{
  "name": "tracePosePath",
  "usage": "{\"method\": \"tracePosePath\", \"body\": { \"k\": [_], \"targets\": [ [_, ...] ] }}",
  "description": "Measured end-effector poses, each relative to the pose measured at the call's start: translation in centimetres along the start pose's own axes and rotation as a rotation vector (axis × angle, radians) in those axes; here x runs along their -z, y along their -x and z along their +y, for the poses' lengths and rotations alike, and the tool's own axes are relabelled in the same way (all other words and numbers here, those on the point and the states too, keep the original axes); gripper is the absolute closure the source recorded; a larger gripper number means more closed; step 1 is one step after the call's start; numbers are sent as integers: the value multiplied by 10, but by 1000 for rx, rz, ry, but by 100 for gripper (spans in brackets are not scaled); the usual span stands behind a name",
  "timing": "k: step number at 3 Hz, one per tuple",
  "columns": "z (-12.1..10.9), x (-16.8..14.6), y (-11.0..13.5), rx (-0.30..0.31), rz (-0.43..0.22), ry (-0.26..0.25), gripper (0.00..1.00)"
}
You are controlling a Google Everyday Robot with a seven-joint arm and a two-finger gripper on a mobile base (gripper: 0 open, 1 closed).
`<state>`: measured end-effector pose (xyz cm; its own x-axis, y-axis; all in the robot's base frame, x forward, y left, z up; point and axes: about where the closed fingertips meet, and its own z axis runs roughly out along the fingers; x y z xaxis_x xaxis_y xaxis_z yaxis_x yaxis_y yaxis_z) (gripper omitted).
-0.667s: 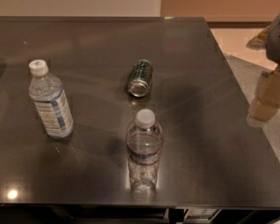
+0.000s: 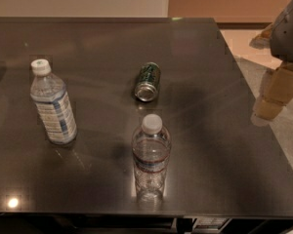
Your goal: Place green can upright
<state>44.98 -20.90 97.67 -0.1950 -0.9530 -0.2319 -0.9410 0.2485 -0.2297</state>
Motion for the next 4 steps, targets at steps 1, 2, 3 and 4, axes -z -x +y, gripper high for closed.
{"method": "tracePosePath", "body": {
  "k": [1, 2, 3, 4],
  "targets": [
    [-23, -12, 21, -4, -43, 26, 0],
    [-51, -30, 48, -39, -64, 61, 0],
    [-72, -53, 78, -102, -39, 82, 0],
    [-85, -73, 104, -203, 1, 60, 0]
  ]
}}
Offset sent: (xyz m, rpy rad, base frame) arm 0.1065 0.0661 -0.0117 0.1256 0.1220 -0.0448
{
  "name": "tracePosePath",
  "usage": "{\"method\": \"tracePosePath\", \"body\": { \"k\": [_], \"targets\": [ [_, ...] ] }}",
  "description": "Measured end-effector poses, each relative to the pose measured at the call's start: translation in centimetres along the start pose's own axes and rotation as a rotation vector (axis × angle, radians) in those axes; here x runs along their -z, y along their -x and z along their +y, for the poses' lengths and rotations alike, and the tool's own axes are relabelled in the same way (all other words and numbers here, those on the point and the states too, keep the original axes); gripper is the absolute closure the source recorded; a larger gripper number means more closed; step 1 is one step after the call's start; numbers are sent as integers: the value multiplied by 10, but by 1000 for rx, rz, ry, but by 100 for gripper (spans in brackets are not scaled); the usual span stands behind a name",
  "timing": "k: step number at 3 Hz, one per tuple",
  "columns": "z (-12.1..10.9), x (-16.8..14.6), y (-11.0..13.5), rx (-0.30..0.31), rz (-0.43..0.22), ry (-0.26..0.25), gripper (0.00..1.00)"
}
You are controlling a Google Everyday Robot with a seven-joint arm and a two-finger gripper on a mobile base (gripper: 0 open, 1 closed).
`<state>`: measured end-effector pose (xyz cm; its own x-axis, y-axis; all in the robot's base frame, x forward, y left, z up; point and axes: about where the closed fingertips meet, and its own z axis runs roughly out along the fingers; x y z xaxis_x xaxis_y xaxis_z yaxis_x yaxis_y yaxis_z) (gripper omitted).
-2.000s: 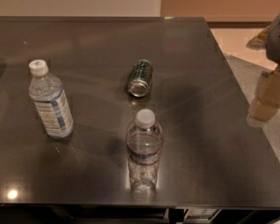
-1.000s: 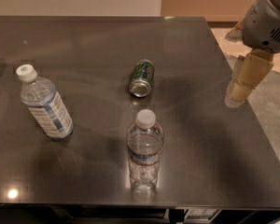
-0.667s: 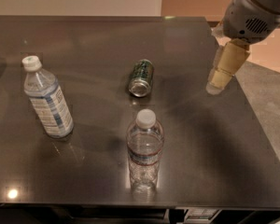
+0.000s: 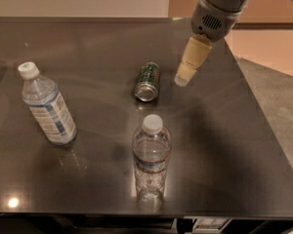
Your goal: Place green can upright
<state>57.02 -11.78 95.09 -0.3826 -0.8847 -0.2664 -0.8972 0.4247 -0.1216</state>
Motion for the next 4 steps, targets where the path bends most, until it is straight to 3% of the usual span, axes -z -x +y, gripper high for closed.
{"method": "tracePosePath", "body": {
  "k": [3, 4],
  "targets": [
    [9, -39, 55, -349, 91, -109, 0],
    [8, -50, 66, -468, 97, -104, 0]
  ]
}}
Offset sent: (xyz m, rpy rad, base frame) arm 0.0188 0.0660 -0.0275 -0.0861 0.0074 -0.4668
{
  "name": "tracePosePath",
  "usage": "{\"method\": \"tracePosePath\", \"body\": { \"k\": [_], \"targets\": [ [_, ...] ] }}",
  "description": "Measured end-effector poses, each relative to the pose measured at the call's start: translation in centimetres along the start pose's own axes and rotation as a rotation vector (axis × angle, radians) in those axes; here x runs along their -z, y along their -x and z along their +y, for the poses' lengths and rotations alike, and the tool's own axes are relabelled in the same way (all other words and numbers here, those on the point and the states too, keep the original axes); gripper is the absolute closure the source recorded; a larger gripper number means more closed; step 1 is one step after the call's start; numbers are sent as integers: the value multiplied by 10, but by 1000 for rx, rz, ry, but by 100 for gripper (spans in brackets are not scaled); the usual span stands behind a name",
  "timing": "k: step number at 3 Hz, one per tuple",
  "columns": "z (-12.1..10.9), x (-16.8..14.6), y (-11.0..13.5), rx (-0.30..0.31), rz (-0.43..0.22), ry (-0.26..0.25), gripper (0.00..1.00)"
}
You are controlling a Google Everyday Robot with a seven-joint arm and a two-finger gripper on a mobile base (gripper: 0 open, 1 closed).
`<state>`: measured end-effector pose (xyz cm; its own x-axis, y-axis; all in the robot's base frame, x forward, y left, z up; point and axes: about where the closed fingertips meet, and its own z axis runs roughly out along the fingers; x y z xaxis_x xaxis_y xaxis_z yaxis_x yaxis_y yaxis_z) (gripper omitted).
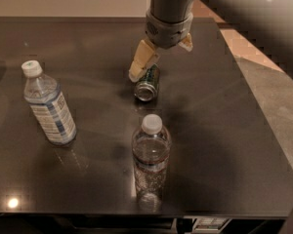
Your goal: Place green can upright
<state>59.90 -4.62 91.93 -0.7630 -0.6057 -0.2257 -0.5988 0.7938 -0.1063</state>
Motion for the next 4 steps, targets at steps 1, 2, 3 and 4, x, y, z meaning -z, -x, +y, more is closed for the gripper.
{"method": "tracePosePath", "body": {
  "k": [1, 2, 3, 4],
  "targets": [
    [-1, -13, 10, -105, 26, 9, 0],
    [1, -28, 26, -173, 58, 29, 0],
    [1, -49, 42, -219, 102, 38, 0],
    [1, -69, 52, -250, 143, 40, 0]
  ]
}}
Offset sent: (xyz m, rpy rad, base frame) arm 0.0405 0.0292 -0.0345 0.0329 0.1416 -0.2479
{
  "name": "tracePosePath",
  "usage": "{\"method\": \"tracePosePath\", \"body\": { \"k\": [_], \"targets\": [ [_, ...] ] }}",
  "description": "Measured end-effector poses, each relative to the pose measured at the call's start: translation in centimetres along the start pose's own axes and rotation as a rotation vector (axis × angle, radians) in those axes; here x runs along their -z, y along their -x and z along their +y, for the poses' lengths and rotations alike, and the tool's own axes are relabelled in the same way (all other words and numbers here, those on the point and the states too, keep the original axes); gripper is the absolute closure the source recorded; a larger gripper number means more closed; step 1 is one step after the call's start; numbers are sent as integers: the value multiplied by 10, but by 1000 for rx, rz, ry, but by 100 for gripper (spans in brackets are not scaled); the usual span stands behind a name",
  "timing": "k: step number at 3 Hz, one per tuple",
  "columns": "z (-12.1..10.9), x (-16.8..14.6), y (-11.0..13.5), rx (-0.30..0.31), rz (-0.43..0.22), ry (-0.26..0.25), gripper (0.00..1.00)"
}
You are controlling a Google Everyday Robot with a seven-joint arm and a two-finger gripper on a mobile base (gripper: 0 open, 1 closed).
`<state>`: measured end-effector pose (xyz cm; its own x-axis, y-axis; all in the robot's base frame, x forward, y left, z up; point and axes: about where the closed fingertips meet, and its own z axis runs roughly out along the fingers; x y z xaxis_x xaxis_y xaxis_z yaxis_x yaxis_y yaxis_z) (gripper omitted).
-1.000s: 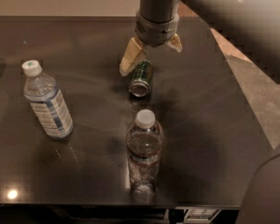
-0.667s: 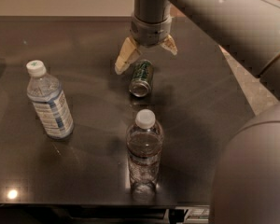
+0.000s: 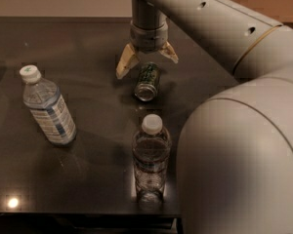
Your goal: Place green can upright
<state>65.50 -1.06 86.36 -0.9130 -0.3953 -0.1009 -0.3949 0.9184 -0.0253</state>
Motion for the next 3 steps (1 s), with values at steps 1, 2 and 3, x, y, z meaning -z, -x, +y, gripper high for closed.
{"method": "tracePosePath", "body": {
  "k": [1, 2, 3],
  "targets": [
    [0, -13, 5, -17, 27, 0, 17],
    [-1, -19, 7, -23, 40, 4, 41],
    [-1, -16, 8, -2, 28, 18, 64]
  ]
}}
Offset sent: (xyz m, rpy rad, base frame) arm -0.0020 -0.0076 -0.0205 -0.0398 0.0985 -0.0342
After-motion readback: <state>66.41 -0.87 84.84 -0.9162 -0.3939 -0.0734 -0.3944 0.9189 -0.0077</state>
